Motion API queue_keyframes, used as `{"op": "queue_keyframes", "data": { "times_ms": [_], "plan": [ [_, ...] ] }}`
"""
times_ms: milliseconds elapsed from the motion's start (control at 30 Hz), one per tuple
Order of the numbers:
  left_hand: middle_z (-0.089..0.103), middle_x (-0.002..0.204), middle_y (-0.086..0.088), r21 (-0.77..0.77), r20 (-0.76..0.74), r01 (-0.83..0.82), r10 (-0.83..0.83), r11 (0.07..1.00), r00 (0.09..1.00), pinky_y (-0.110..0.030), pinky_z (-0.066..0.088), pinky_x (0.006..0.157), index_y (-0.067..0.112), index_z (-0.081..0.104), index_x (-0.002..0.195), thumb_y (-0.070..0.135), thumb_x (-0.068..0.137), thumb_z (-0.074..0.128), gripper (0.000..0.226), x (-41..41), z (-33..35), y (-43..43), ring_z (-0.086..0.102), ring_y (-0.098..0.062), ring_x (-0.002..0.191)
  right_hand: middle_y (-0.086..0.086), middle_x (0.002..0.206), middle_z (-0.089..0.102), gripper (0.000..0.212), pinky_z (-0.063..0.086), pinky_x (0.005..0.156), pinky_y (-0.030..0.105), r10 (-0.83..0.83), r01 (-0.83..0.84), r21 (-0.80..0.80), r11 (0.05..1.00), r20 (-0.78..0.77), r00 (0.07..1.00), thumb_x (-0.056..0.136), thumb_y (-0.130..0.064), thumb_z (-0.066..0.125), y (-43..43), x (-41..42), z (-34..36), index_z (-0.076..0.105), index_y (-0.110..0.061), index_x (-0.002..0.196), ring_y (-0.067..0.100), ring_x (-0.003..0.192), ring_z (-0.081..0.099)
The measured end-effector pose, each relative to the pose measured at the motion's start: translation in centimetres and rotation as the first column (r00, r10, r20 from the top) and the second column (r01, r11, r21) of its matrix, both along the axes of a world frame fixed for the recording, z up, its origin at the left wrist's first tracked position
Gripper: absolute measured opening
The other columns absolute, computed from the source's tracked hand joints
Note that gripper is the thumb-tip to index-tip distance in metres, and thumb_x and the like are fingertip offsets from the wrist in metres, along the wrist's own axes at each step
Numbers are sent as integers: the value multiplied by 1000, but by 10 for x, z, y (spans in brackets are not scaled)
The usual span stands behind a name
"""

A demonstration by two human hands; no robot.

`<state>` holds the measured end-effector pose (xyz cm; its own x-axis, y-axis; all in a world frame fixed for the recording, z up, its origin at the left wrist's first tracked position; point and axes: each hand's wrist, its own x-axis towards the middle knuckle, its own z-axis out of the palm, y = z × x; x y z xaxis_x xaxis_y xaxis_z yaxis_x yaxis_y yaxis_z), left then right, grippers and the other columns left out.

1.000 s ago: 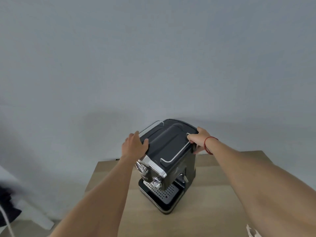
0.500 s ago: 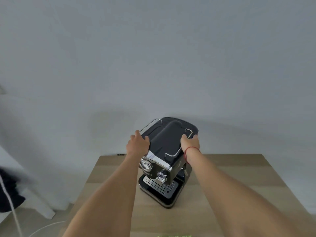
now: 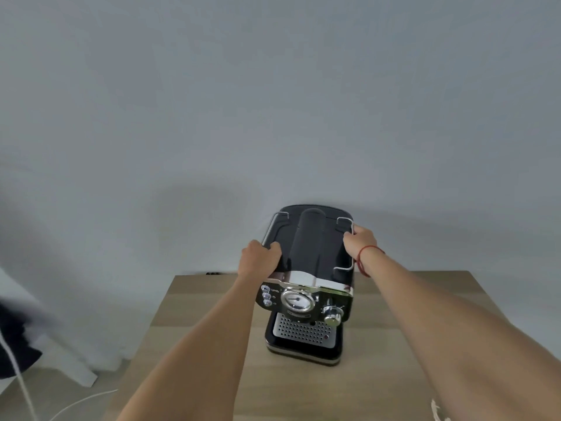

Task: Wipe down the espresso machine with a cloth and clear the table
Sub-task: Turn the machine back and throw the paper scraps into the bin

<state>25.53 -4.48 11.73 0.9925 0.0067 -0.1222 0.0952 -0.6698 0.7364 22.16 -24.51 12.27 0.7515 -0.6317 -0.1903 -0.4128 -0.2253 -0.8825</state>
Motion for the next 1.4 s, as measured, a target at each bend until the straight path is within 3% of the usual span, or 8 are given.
{"op": "queue_keyframes", "data": {
  "times_ms": [133,233,333,400,567,767,1033,1400],
  "plan": [
    [49,66,-2,-224,39,-90,101,970,994,-28,40,55,9,46,70,26,88,44,24,-11,-11,-15,48,-19,54,-2,59,40,39,31,54,26,3,-4,-32,999,-17,1000,92,-7,44,-14,7,1,36,-21,56,22,71,40],
    [45,60,0,-236,55,-131,148,963,987,-30,39,56,14,38,61,26,88,37,30,-15,-15,-17,43,-20,51,9,70,53,37,41,69,28,-78,77,-115,990,-1,997,92,-20,49,-10,7,4,41,-16,56,27,75,48],
    [43,60,-1,-178,79,-152,168,972,983,-28,31,56,15,35,58,21,89,33,32,-15,-12,-18,37,-20,54,17,108,63,29,47,85,36,-121,100,-242,965,-72,990,97,-30,40,6,1,2,61,-9,96,36,100,61],
    [44,61,-3,-169,83,-168,184,971,979,-29,32,57,13,35,57,20,88,33,32,-18,-10,-19,38,-22,57,16,117,61,34,45,87,38,-139,112,-239,965,-104,985,100,-27,32,19,-6,-4,55,-10,118,37,109,59],
    [50,65,-7,-163,78,-176,191,971,979,-30,34,57,9,39,60,19,88,33,30,-24,-11,-19,43,-25,62,9,91,58,24,36,70,29,-161,147,-273,951,-29,987,100,-19,34,16,-15,-11,53,-17,84,30,80,51],
    [59,74,-11,-181,75,-199,216,963,974,-32,40,66,13,45,61,20,88,31,31,-30,-15,-33,54,-30,71,7,82,52,43,33,68,27,-111,105,-340,934,2,994,99,-15,39,-4,-9,-7,36,-17,56,27,76,45],
    [51,64,-6,-200,72,-236,255,951,964,-32,38,64,14,41,57,20,87,32,32,-36,-12,-41,48,-29,67,-2,57,38,46,34,66,27,-76,66,-342,937,-16,997,98,-17,41,-15,-6,-8,32,-18,53,28,72,45],
    [52,70,-6,-206,17,-233,242,950,970,-34,42,67,12,47,63,26,88,31,33,-39,-11,-43,47,-27,67,4,65,44,43,34,69,29,2,-6,-287,958,-11,1000,100,-25,33,-17,-11,-5,35,-18,58,27,76,46]
  ]
}}
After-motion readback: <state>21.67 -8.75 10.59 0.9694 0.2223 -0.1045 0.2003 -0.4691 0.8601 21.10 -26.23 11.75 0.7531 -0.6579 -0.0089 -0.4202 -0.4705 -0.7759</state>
